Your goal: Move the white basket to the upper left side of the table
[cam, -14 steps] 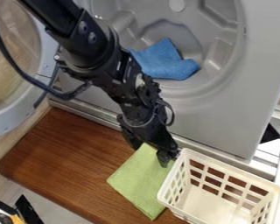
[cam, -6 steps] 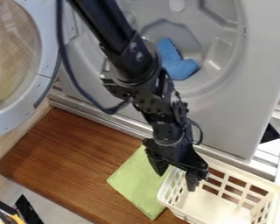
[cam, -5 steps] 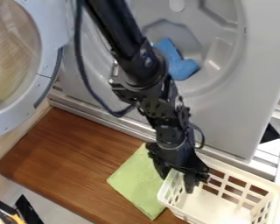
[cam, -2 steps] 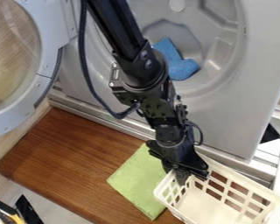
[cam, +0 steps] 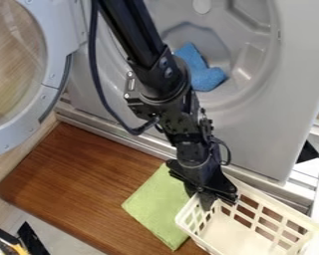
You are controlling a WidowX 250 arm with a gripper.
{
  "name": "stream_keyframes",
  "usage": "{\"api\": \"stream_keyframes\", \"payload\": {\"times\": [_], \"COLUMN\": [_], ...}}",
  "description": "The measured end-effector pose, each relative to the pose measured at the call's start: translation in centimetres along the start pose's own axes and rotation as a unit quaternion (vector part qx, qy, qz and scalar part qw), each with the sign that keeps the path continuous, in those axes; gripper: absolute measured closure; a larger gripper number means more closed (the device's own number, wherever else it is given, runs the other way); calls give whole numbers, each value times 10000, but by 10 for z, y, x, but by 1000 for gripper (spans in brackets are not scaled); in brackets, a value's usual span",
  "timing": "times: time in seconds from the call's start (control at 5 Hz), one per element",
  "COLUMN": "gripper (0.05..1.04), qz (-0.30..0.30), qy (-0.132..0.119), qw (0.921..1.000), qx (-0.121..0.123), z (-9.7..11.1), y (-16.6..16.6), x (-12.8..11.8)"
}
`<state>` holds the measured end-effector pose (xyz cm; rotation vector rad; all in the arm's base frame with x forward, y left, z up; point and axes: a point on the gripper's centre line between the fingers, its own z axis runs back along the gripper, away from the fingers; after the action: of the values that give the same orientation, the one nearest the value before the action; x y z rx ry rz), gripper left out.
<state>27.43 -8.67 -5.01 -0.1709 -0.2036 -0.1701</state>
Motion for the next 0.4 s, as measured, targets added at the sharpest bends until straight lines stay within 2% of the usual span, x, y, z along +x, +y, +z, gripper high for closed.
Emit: {"api": "stream_keyframes", "payload": {"times": [0.2,0.4], "gripper": [971,981], "qz": [-63,-111], "qy": [-74,-277], "qw": [10000,9995], "qx": [-8,-52], "z": [10,21], "y": [-2,-5], "x": [2,8]}}
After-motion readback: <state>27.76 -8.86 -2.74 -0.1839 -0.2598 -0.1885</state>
